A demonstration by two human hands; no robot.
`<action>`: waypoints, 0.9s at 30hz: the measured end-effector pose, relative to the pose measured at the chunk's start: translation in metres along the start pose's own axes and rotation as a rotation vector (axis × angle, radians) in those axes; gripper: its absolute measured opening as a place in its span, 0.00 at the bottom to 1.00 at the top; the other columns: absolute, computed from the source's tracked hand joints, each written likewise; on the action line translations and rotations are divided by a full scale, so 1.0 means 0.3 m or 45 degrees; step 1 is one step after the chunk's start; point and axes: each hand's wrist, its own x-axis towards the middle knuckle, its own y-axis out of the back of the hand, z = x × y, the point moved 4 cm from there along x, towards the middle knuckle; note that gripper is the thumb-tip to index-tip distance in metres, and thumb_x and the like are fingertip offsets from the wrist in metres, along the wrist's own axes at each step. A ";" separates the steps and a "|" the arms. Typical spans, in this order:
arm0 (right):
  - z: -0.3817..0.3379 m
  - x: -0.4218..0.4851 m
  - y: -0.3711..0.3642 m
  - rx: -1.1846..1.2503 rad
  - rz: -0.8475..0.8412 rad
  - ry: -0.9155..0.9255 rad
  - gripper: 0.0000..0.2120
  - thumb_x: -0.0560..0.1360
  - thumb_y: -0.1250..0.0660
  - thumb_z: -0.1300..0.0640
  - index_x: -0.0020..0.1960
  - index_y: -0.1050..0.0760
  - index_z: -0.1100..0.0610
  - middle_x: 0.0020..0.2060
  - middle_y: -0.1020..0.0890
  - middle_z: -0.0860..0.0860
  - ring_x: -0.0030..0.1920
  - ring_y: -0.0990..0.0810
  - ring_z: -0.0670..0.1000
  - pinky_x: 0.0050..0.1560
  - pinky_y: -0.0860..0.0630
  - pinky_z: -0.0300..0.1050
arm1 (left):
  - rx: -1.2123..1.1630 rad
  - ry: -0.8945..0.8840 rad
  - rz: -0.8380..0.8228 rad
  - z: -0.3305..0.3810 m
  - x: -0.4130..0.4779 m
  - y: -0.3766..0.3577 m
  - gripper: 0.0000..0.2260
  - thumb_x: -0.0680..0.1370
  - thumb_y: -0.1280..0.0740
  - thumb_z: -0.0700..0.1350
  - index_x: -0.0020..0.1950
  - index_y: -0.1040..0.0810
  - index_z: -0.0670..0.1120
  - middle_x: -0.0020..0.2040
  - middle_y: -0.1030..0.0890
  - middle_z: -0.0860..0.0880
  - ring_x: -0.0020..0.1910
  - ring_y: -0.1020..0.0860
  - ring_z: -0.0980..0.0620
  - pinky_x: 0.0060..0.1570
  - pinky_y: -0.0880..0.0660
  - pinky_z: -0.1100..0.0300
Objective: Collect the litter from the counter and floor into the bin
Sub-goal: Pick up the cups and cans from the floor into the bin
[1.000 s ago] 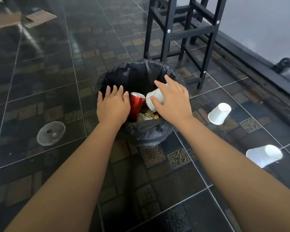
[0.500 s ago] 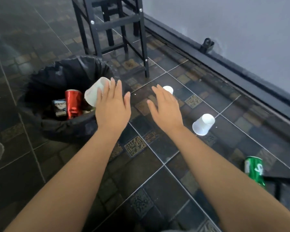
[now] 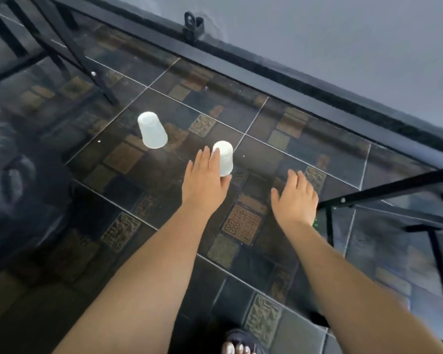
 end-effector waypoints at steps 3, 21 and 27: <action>0.112 0.007 -0.048 -0.064 -0.093 -0.165 0.35 0.77 0.36 0.46 0.77 0.46 0.57 0.76 0.41 0.57 0.74 0.39 0.60 0.71 0.40 0.56 | 0.075 -0.009 -0.101 0.039 0.064 -0.059 0.34 0.79 0.40 0.59 0.79 0.51 0.50 0.79 0.49 0.42 0.77 0.49 0.42 0.73 0.45 0.44; 0.127 0.050 -0.138 0.037 -0.202 -0.114 0.41 0.76 0.33 0.57 0.79 0.56 0.51 0.78 0.48 0.52 0.68 0.33 0.61 0.61 0.28 0.60 | -0.075 0.110 -0.037 0.023 0.154 -0.086 0.25 0.74 0.28 0.36 0.67 0.30 0.52 0.67 0.36 0.41 0.60 0.30 0.41 0.52 0.24 0.50; -0.011 0.063 -0.060 0.176 -0.128 0.116 0.39 0.77 0.32 0.55 0.79 0.53 0.51 0.77 0.46 0.54 0.71 0.34 0.61 0.66 0.31 0.58 | -0.167 0.103 0.145 -0.040 0.103 0.016 0.21 0.77 0.30 0.41 0.68 0.30 0.51 0.70 0.34 0.42 0.61 0.29 0.41 0.53 0.24 0.51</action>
